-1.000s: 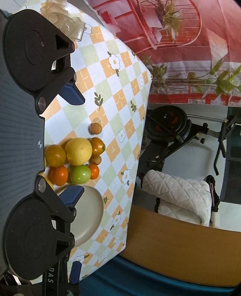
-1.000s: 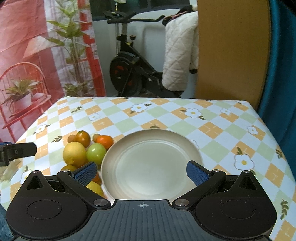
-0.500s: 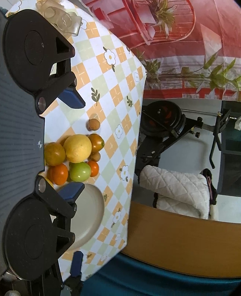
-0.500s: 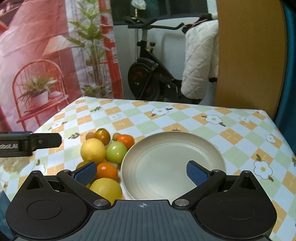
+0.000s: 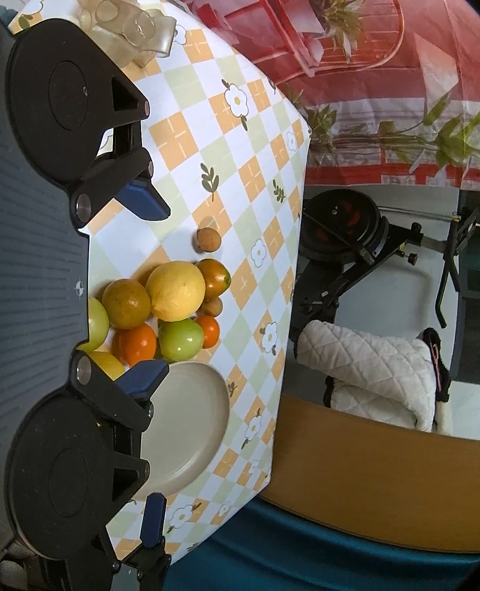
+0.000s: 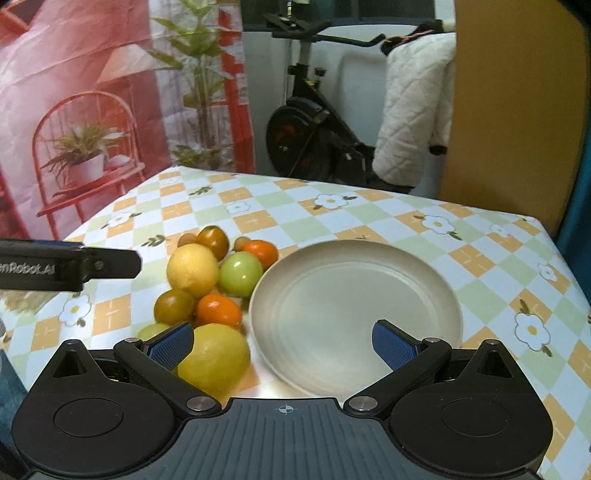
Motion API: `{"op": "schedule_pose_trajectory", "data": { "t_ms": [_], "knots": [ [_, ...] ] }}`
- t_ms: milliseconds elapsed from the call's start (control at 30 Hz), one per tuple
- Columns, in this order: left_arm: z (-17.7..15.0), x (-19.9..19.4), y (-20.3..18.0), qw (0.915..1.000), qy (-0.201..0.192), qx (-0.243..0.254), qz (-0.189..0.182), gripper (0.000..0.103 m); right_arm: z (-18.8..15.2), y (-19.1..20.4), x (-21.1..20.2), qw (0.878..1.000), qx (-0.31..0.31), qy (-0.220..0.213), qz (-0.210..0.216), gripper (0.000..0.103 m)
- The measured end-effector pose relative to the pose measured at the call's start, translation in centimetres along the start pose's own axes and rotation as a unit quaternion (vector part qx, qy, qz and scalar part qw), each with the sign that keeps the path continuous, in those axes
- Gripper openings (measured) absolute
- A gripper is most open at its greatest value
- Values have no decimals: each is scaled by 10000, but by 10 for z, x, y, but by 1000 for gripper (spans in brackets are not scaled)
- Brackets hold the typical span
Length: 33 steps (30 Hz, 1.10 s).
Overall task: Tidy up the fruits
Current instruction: 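Reach the left tool to the yellow lemon and close its fingers on it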
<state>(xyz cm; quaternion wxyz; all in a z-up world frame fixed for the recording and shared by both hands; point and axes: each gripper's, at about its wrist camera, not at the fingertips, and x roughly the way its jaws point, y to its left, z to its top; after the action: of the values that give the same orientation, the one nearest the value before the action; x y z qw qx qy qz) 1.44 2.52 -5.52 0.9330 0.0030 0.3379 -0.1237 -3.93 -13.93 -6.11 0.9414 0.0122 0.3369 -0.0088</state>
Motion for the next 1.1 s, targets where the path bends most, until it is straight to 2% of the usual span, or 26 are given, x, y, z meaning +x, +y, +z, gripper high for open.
{"op": "schedule_pose_trajectory", "data": {
  "t_ms": [367,433,500,533,600,700,833,1100],
  "knots": [
    [-6,3,-6,9996,88,253,-65,85,-8,11,6,9992,-286,195,185,102],
    [-6,4,-7,9995,93,284,-92,84,-9,13,7,9989,-332,229,234,98],
    [-7,6,-8,9993,115,332,-159,84,-11,16,8,9982,-416,267,325,90],
    [-7,6,-8,9991,114,353,-215,81,-11,17,9,9979,-454,271,360,86],
    [-8,6,-9,9985,124,408,-357,72,-13,20,9,9970,-545,300,457,71],
    [-11,7,-12,9973,138,507,-509,64,-14,23,10,9958,-617,314,592,63],
    [-14,11,-15,9955,227,573,-714,55,-15,21,10,9947,-580,383,756,59],
    [-20,20,-21,9916,407,587,-1080,55,-18,20,16,9915,-447,527,1102,48]
  ]
}}
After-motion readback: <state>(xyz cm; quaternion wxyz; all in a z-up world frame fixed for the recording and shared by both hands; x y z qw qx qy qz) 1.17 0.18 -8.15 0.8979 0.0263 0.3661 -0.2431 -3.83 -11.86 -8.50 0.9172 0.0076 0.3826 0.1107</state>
